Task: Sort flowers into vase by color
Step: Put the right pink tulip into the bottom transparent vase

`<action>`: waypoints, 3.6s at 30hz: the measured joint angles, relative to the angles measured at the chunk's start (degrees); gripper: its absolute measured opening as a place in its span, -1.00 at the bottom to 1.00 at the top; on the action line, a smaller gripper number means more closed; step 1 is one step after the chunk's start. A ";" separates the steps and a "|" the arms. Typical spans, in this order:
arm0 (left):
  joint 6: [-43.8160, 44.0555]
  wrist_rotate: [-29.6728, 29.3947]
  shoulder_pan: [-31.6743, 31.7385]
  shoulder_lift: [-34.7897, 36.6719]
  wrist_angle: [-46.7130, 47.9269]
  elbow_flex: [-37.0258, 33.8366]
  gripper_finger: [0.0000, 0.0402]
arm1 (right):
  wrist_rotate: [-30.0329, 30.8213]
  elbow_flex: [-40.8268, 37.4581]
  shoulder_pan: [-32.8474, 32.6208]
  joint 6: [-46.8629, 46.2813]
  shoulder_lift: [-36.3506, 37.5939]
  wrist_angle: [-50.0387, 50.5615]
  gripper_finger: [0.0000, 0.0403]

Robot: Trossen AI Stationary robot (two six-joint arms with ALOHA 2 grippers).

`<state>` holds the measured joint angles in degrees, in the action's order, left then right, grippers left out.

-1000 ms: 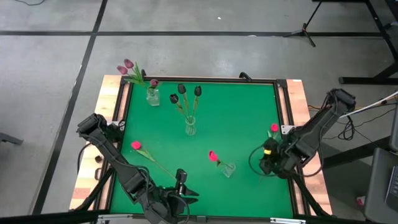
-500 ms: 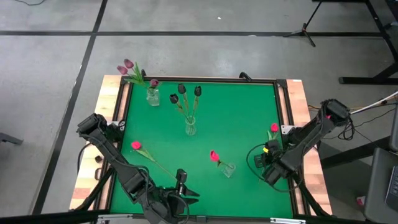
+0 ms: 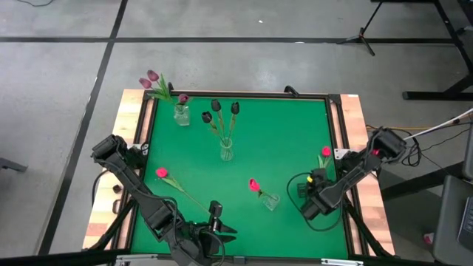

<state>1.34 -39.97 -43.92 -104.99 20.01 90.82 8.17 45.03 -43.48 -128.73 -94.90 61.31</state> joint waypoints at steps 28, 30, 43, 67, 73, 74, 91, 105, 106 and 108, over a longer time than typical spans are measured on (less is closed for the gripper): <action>-3.24 -6.23 -1.60 0.04 -7.35 -0.02 -0.64 | 10.50 5.23 0.02 -0.86 0.22 5.14 -0.99; -4.41 -7.25 -2.31 0.20 -8.27 -0.02 -0.64 | 13.65 5.57 0.02 -0.89 0.95 5.51 -0.99; -6.47 -11.26 -4.04 1.11 -9.04 -0.02 -0.64 | 51.80 5.66 -0.06 3.28 8.66 1.76 -1.00; -6.43 -11.65 -3.19 1.14 -8.00 -0.02 -0.64 | 79.57 7.79 -6.73 23.89 8.56 -14.79 -1.00; -6.47 -11.65 -3.08 1.14 -8.00 -0.02 -0.64 | 79.06 18.38 -6.82 28.26 8.54 -2.29 -1.00; -6.46 -11.65 -3.08 1.14 -8.00 -0.02 -0.64 | 79.06 20.56 -6.80 28.31 8.54 1.12 -1.00; -6.16 -11.65 -1.65 1.18 -7.61 -0.02 -0.64 | 79.65 49.75 -17.47 57.65 18.77 28.75 -1.00; -5.56 -11.45 0.52 1.18 -7.61 -0.02 -0.64 | 79.99 32.61 -35.54 57.74 42.26 27.80 -1.00; -5.19 -11.43 0.70 1.18 -7.61 -0.02 -0.64 | 79.99 30.73 -35.68 57.67 43.87 25.97 -1.00; -4.66 -11.41 0.94 1.18 -7.61 -0.02 -0.64 | 80.04 26.78 -35.67 57.81 46.47 21.82 -1.00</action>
<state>-3.31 -51.38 -42.98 -103.81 12.40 90.80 88.21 71.81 -79.15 -70.92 -48.44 83.13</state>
